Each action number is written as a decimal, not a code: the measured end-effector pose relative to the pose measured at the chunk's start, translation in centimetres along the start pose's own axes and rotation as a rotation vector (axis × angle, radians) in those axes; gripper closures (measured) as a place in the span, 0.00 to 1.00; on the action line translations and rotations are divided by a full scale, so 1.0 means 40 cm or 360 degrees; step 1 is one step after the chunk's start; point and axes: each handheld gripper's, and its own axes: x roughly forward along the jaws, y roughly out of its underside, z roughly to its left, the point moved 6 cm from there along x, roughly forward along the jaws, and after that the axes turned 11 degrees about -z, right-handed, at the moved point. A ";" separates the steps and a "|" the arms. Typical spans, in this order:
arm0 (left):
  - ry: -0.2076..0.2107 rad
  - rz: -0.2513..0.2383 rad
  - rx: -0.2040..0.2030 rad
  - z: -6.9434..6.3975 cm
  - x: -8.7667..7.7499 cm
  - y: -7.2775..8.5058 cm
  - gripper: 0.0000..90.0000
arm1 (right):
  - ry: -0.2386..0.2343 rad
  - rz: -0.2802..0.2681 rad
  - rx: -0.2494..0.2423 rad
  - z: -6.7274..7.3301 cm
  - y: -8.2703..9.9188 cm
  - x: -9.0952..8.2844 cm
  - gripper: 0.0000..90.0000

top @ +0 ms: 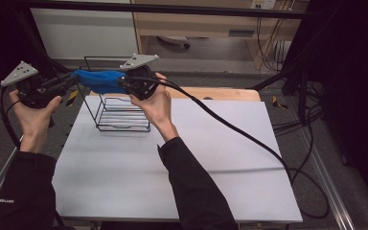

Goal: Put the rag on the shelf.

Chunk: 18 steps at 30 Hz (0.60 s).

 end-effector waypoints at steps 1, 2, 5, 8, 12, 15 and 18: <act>-0.0004 -0.0002 0.0008 -0.001 -0.004 -0.009 0.82 | 0.0000 0.0007 -0.0003 0.000 0.002 0.001 0.97; 0.0000 -0.0006 0.0006 -0.002 -0.007 -0.019 0.82 | -0.0001 0.0014 0.0001 0.002 0.004 0.002 0.97; 0.0018 -0.0029 -0.0008 -0.010 -0.010 -0.046 0.82 | -0.0002 0.0027 -0.0005 0.004 0.008 0.003 0.97; 0.0028 -0.0022 -0.0005 -0.020 -0.004 -0.056 0.82 | -0.0002 0.0044 -0.0015 0.006 0.012 0.004 0.97; 0.0030 0.0138 0.0021 -0.029 0.019 -0.025 0.89 | -0.0006 0.0058 -0.0023 0.008 0.017 0.005 0.97; 0.0030 0.0246 0.0013 -0.026 0.033 0.012 0.94 | -0.0008 0.0081 -0.0041 0.011 0.023 0.006 0.96; 0.0053 0.0314 -0.0004 -0.022 0.037 0.044 0.98 | -0.0022 0.0086 -0.0026 0.011 0.031 0.005 0.96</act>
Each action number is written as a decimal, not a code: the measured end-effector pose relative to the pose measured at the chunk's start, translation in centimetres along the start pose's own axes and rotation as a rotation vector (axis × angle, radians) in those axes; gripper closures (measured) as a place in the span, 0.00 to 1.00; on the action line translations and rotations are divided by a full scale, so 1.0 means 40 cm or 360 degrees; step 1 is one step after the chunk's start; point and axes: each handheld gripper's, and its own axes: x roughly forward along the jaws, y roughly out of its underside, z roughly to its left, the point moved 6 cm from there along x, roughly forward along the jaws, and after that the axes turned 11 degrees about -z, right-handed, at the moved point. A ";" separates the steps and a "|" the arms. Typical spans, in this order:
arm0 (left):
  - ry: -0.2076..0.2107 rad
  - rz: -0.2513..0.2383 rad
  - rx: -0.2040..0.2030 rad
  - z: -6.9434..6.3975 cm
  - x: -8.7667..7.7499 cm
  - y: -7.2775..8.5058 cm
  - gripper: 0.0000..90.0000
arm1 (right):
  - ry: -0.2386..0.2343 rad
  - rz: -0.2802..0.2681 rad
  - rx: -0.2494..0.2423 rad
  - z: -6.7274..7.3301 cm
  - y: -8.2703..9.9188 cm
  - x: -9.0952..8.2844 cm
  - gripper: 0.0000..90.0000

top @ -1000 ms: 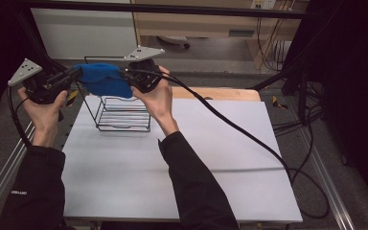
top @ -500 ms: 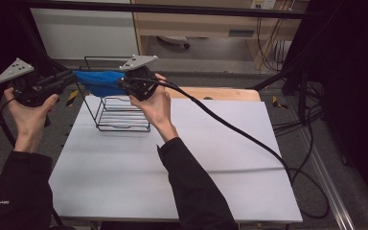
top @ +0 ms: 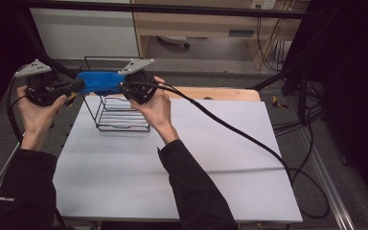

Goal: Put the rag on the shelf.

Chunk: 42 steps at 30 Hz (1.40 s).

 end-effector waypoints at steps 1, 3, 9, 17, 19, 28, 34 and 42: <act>0.0007 0.0016 -0.0006 0.000 0.002 0.009 0.99 | -0.0006 0.0004 0.0023 -0.002 0.005 -0.001 0.96; 0.0009 0.0031 -0.0002 0.001 0.008 0.021 1.00 | -0.0011 0.0008 0.0046 -0.007 0.014 -0.002 0.95; -0.0007 0.0061 0.0024 -0.001 0.025 0.044 1.00 | -0.0027 0.0022 0.0057 -0.009 0.031 0.000 0.92; -0.0027 0.0079 0.0048 0.004 0.040 0.068 1.00 | -0.0062 -0.0103 0.0208 -0.015 0.022 -0.005 0.76; -0.0027 0.0077 0.0054 0.003 0.045 0.073 1.00 | -0.0067 -0.0079 0.0231 -0.017 0.031 0.006 0.83; -0.0012 0.0050 0.0050 0.008 0.054 0.089 1.00 | 0.0027 0.0021 0.0254 -0.046 0.105 0.042 0.99; 0.0007 0.0044 0.0026 0.002 0.047 0.089 0.98 | -0.0007 -0.0050 0.0257 -0.050 0.104 0.019 0.94; 0.0060 0.0060 0.0019 -0.029 0.016 0.103 0.80 | -0.0075 -0.0125 0.0272 -0.043 0.084 -0.060 0.68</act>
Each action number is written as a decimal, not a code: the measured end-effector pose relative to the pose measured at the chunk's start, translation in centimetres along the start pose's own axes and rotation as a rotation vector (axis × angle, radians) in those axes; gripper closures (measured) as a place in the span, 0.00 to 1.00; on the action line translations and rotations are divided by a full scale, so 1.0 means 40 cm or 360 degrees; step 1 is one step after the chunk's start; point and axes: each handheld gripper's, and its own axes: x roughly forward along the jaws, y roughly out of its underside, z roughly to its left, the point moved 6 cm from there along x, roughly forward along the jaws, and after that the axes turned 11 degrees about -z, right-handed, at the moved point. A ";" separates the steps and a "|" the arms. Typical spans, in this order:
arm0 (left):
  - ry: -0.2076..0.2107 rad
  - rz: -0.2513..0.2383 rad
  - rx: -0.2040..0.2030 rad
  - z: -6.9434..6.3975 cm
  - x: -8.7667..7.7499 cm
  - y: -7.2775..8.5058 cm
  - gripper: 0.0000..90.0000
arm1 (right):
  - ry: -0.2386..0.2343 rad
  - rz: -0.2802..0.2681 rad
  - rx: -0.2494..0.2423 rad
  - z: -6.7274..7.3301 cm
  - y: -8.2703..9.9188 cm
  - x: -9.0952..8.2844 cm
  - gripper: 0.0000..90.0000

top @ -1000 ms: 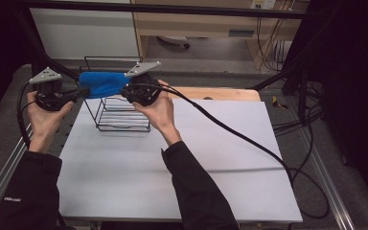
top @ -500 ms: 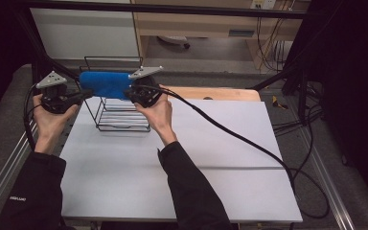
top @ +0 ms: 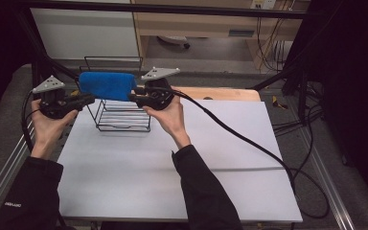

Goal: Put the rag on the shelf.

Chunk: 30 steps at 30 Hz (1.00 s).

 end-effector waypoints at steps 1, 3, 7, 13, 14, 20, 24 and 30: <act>-0.0001 0.0010 0.0003 -0.004 -0.006 0.004 0.76 | 0.0005 -0.0002 -0.0010 -0.001 -0.002 -0.014 0.65; 0.0010 0.0026 -0.0011 -0.013 -0.016 0.014 0.70 | 0.0015 -0.0008 -0.0014 -0.005 -0.004 -0.043 0.57; 0.0033 0.0069 -0.0001 -0.035 -0.032 0.047 0.60 | 0.0067 0.0010 -0.0007 -0.023 0.008 -0.102 0.45; 0.0063 0.0124 -0.0006 -0.073 -0.041 0.116 0.44 | 0.0119 0.0026 0.0060 -0.059 0.059 -0.198 0.29; 0.0065 0.0137 -0.0006 -0.079 -0.040 0.129 0.42 | 0.0140 0.0035 0.0062 -0.067 0.070 -0.215 0.25; 0.0072 0.0188 -0.0027 -0.113 -0.035 0.214 0.29 | 0.0221 0.0067 0.0140 -0.111 0.151 -0.323 0.13; 0.0083 0.0251 -0.0043 -0.133 -0.027 0.271 0.21 | 0.0273 0.0088 0.0201 -0.137 0.218 -0.402 0.08; 0.0097 0.0286 -0.0072 -0.162 -0.014 0.334 0.13 | 0.0376 0.0078 0.0264 -0.173 0.324 -0.511 0.05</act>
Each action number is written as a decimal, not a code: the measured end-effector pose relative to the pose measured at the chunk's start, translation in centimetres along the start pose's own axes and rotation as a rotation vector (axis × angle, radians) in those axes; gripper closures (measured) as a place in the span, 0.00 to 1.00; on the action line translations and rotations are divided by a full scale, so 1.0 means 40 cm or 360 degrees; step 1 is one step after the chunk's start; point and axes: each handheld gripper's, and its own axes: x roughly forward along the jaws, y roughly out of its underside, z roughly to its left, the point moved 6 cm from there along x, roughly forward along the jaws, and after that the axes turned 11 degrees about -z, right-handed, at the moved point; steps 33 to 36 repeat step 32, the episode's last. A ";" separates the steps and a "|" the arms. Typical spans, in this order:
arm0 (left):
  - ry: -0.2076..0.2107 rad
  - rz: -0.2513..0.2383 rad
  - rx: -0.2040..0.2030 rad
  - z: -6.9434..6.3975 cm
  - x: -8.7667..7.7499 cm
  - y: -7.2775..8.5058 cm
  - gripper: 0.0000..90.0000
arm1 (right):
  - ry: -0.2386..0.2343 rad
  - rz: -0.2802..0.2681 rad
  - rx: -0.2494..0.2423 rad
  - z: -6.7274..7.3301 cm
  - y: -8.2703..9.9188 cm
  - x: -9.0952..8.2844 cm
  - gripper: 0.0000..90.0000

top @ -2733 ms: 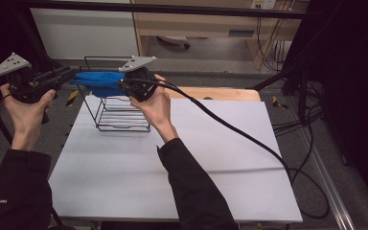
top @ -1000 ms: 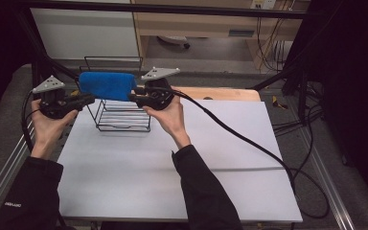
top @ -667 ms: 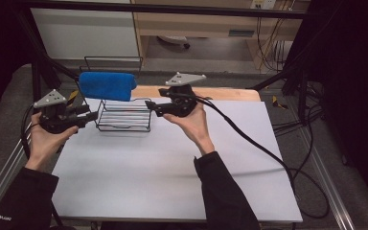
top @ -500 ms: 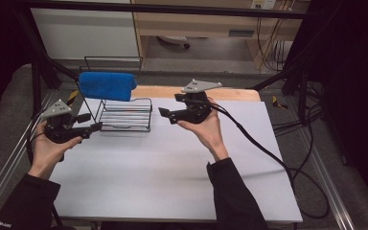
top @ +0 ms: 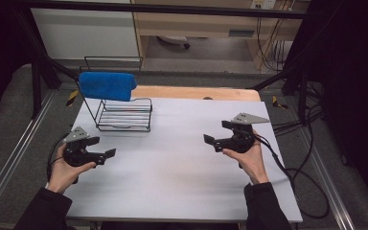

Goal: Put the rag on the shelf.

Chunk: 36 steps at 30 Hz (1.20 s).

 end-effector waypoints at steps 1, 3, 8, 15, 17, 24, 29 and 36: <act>0.0014 0.0004 -0.0003 -0.006 0.003 0.009 0.12 | 0.0020 0.0015 0.0008 -0.011 0.017 -0.013 0.04; 0.0032 -0.0001 -0.0019 -0.017 0.006 0.025 0.11 | 0.0042 0.0045 0.0025 -0.028 0.050 -0.036 0.03; 0.0057 0.0016 -0.0016 -0.033 0.009 0.067 0.10 | 0.0088 0.0107 0.0051 -0.062 0.131 -0.082 0.01; 0.0055 0.0028 0.0023 -0.036 0.012 0.107 0.10 | 0.0103 0.0195 0.0068 -0.081 0.233 -0.118 0.01; 0.0047 0.0032 0.0035 -0.033 0.013 0.116 0.10 | 0.0121 0.0228 0.0069 -0.085 0.255 -0.125 0.01; 0.0051 0.0033 0.0047 -0.029 0.010 0.133 0.10 | 0.0101 0.0259 0.0087 -0.088 0.303 -0.157 0.01; 0.0073 0.0057 0.0074 -0.036 0.010 0.141 0.10 | 0.0109 0.0237 0.0107 -0.090 0.305 -0.166 0.01; 0.0076 0.0056 0.0076 -0.038 0.010 0.139 0.10 | 0.0107 0.0239 0.0106 -0.089 0.306 -0.167 0.01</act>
